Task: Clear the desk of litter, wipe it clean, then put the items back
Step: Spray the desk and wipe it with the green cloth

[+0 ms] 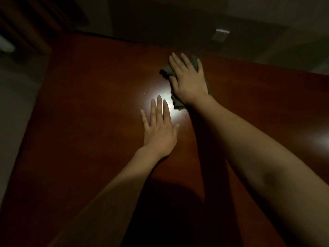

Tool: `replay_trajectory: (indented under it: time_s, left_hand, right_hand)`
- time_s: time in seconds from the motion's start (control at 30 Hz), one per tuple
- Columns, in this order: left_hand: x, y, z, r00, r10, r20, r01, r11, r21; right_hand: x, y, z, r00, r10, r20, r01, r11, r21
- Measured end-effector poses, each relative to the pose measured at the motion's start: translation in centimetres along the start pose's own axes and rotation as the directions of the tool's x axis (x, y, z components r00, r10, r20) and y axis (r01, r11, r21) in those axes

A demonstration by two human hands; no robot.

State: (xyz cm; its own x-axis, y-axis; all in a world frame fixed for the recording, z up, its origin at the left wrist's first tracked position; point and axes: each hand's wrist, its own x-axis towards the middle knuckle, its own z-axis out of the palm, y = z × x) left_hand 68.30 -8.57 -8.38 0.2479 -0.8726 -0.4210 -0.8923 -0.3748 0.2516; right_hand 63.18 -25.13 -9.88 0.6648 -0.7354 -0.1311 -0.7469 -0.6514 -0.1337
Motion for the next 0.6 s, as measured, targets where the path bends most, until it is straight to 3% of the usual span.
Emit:
replay_trajectory:
  time_s: [0.07,0.4,0.6]
  left_hand:
    - [-1.0,-1.0,-0.6,1.0,0.009,-0.01,-0.01,0.996,-0.087]
    - [-14.5,-6.5,2.7,0.995,-0.033,0.094,0.043,0.993,-0.111]
    - [-22.8,-10.3,4.5,0.997,-0.015,0.073,0.022,0.994,-0.107]
  right_hand:
    - [-2.7,-1.0,0.4,1.0,-0.013,0.016,0.013,1.0,0.001]
    - [-21.1,-10.1,3.6,0.991,0.105,0.082,-0.108,0.994,0.025]
    - [-29.3,-16.9,6.1,0.993,0.096,0.068,-0.097,0.995,0.019]
